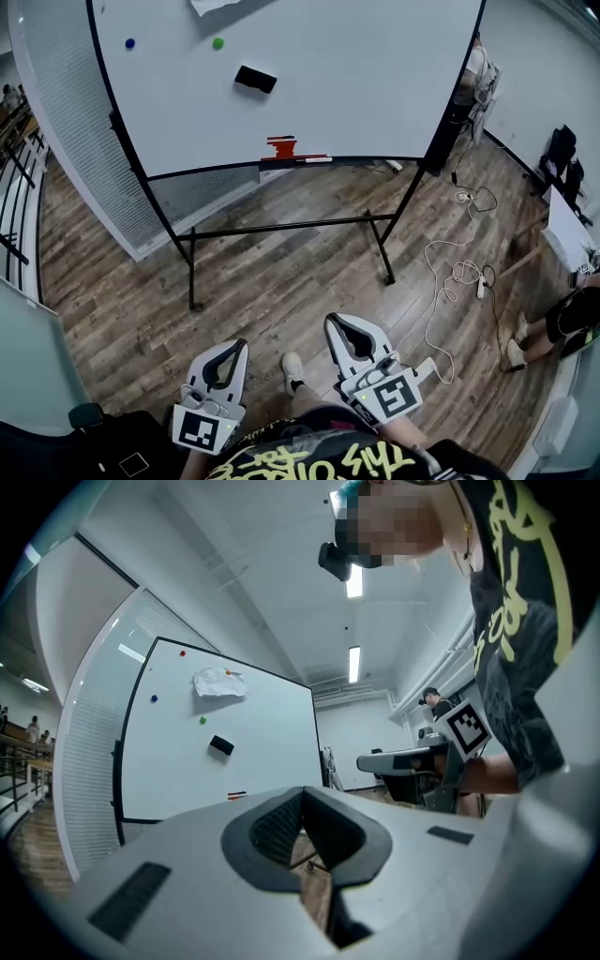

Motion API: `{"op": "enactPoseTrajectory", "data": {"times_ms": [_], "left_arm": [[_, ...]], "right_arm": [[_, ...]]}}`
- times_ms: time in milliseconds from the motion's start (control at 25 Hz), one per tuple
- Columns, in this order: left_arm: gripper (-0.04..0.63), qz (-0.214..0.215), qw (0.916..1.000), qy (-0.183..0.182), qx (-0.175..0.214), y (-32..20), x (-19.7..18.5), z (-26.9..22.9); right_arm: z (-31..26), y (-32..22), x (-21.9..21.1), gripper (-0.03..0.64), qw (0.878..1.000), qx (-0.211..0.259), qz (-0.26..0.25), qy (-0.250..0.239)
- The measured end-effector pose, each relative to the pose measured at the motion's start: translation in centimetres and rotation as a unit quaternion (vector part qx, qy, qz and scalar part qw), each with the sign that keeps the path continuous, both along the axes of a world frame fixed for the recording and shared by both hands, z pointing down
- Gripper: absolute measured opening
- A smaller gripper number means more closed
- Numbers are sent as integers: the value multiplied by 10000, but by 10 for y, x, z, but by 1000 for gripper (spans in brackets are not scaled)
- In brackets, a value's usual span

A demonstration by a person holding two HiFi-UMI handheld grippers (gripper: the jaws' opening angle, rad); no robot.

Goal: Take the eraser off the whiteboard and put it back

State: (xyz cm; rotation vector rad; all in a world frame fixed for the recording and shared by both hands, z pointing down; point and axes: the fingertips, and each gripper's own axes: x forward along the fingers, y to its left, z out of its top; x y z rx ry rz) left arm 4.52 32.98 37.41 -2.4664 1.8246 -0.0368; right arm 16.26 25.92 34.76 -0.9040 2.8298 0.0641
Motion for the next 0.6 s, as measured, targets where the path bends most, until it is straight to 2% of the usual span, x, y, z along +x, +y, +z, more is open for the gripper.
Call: {"op": "enactPoseTrajectory", "data": {"times_ms": [600], "left_arm": [[8,-259,9996,-39,118,-114,-46,-19]], "right_arm": [[-15,-118,-46,11,9997,167,-146,68]]}}
